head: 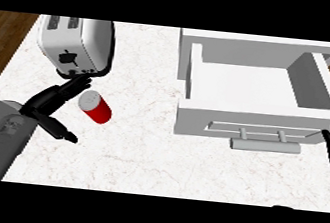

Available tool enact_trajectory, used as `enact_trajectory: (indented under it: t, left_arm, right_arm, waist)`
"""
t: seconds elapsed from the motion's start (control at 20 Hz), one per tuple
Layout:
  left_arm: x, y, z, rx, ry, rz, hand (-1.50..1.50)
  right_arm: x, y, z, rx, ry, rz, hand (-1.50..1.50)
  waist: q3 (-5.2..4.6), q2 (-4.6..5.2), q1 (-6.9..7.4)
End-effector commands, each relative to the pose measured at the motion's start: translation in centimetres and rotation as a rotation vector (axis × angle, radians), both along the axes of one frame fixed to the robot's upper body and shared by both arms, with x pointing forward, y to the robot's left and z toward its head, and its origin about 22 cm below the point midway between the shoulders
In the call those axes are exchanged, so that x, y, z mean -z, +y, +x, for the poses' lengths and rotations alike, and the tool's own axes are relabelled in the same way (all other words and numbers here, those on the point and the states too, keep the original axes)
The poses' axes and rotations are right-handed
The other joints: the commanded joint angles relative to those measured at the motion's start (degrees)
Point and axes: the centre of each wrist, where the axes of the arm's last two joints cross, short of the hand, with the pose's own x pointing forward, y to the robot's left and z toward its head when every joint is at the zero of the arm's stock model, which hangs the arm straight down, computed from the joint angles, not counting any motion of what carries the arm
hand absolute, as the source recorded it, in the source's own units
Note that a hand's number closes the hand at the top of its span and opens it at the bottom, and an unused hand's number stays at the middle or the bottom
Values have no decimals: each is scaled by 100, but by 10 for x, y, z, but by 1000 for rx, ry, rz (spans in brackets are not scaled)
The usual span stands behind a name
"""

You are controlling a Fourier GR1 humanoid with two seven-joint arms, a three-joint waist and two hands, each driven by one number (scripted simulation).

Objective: Pick up the can, place it into the drawer and close the drawer

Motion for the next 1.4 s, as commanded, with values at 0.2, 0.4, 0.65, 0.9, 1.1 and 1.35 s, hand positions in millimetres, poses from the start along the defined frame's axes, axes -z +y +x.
enact_trajectory:
  t: [0.2, 0.4, 0.65, 0.9, 1.1, 1.35]
  left_arm:
    - [-1, 3, 8, 65, 14, -109, -150]
    - [18, -10, -3, 61, 13, -90, -150]
    - [11, -22, 12, 58, 9, -103, -150]
    - [22, -47, 12, 76, 14, -120, -150]
    - [26, -38, 6, 71, 35, -121, -150]
    - [28, -65, 13, 98, 35, -118, -150]
  right_arm:
    - [-24, -10, 7, -7, -15, -2, -150]
    - [-23, -10, -20, -8, -5, 0, -150]
    - [-10, -8, -7, 10, -9, 0, -150]
    - [-20, -10, -2, 7, -22, 18, -150]
    - [-7, -5, -3, -10, -8, -2, -150]
    - [-10, -8, -8, 17, -8, 12, -150]
  waist:
    - [-6, 15, -38]
    - [1, -16, -3]
    - [-2, 14, -48]
    - [-1, 8, -26]
    - [-3, 26, -53]
    - [-1, 14, -44]
